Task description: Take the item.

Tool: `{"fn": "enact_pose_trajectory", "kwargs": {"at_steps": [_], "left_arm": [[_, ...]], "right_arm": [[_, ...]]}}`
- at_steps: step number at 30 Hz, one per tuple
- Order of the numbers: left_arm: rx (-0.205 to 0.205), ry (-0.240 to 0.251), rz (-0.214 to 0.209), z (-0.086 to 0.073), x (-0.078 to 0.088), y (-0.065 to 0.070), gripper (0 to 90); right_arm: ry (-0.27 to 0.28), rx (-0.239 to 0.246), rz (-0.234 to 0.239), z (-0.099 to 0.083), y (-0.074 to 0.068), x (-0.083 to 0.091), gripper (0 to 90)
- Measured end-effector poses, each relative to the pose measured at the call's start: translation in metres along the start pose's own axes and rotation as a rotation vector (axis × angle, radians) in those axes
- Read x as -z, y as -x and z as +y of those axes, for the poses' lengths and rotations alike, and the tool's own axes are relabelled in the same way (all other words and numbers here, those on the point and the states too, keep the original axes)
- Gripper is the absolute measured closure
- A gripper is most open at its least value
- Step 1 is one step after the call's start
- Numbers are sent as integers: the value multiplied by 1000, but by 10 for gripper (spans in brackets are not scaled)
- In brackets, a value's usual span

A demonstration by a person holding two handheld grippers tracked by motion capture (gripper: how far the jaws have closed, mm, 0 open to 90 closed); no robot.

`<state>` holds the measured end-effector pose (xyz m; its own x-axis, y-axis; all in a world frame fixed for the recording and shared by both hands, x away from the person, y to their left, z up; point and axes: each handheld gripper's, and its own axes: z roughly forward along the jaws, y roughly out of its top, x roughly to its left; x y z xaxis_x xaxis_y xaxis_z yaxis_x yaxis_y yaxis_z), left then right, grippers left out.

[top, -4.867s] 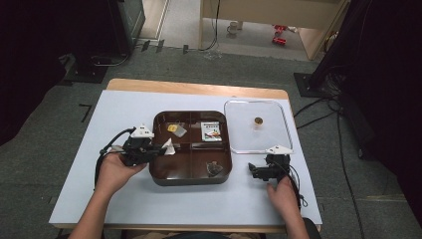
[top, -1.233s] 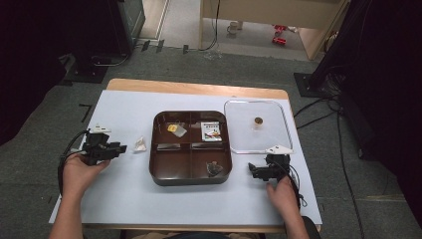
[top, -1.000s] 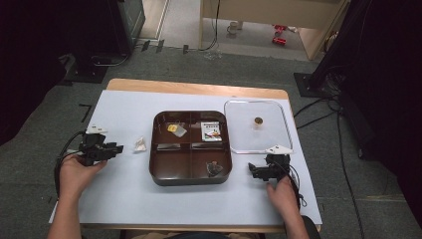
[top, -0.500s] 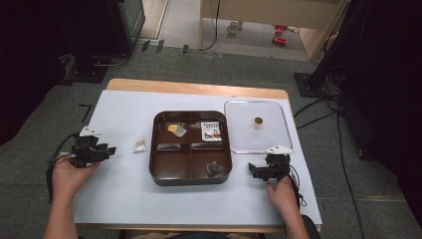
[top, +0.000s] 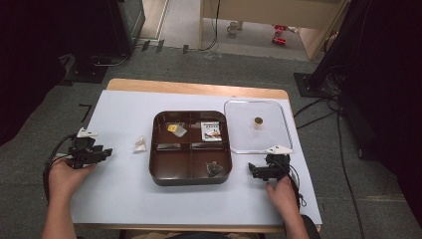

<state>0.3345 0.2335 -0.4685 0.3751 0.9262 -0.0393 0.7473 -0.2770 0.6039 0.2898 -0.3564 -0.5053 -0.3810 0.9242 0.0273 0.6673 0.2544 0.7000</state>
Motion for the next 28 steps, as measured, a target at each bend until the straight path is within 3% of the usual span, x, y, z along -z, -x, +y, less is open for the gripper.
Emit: {"fn": "enact_pose_trajectory", "kwargs": {"at_steps": [4,8,15,17,19,23,26,28], "left_arm": [[-6,-24,6,-3,-3,-1,545],[-35,-6,17,-6,-4,1,532],[-23,49,8,-14,-4,-1,476],[-28,69,-23,-17,-6,0,372],[-65,91,-10,-21,-7,4,314],[-60,118,-21,-25,-7,3,297],[-52,167,-14,-31,-9,6,264],[-54,164,-3,-31,-9,7,252]], "right_arm": [[0,0,0,0,0,0,0],[0,0,0,0,0,0,0],[0,0,-1,0,0,0,0],[0,0,0,0,0,0,0],[0,0,-1,0,0,0,0],[0,0,-1,0,0,0,0],[0,1,-1,0,0,0,0],[0,0,-1,0,0,0,0]]}}
